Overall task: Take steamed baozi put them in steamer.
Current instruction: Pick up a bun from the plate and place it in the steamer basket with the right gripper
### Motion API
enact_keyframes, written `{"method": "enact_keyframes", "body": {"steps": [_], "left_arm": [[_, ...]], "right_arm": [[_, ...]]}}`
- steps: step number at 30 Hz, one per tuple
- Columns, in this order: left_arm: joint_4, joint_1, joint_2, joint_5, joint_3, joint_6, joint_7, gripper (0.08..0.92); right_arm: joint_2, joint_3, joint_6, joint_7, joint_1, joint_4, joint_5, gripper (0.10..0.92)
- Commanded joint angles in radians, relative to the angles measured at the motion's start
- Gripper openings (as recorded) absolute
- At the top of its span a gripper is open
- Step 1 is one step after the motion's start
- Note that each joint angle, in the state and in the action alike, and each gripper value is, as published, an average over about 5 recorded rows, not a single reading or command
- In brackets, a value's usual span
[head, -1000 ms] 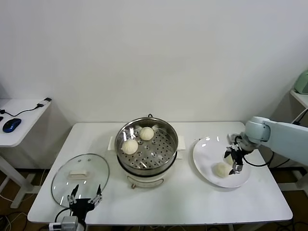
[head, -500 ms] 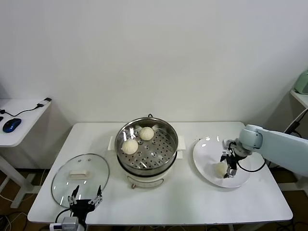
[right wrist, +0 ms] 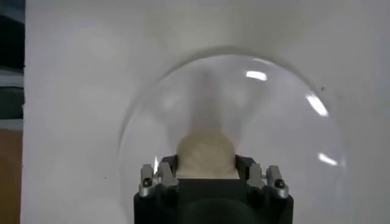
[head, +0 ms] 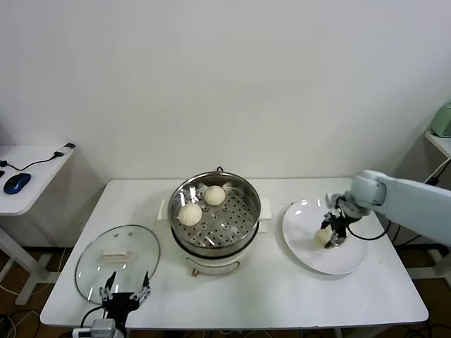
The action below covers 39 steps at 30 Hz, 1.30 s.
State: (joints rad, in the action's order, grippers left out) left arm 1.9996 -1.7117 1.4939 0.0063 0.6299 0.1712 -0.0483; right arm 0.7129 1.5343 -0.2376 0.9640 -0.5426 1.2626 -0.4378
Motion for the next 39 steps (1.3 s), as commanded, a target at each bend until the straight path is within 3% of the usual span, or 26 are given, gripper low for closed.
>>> {"method": "enact_keyframes", "body": {"steps": [1,8,12,20,39], "left_arm": [[0.008,-0.003,0.003,0.004,-0.006,-0.001,0.000,0.823],[0.013,-0.007,0.007,0.016,-0.012,-0.004,-0.001,0.823],[0.017,-0.014,0.008,0.017,-0.011,-0.007,-0.001,0.823],[0.025,-0.021,0.008,0.017,-0.003,-0.007,-0.001,0.823],[0.023,-0.034,0.010,0.011,0.007,-0.019,-0.005,0.823]], "right_arm": [[0.190,0.189,0.217,0.111,-0.505,0.057,-0.095,0.636],[0.423,0.030,0.414,0.141,-0.582,0.257,-0.069,0.636],[0.528,-0.016,0.517,0.132,-0.496,0.312,0.053,0.636],[0.636,-0.026,0.695,0.092,-0.289,0.253,0.339,0.636],[0.703,-0.028,0.710,0.048,-0.060,0.057,0.470,0.636]]}}
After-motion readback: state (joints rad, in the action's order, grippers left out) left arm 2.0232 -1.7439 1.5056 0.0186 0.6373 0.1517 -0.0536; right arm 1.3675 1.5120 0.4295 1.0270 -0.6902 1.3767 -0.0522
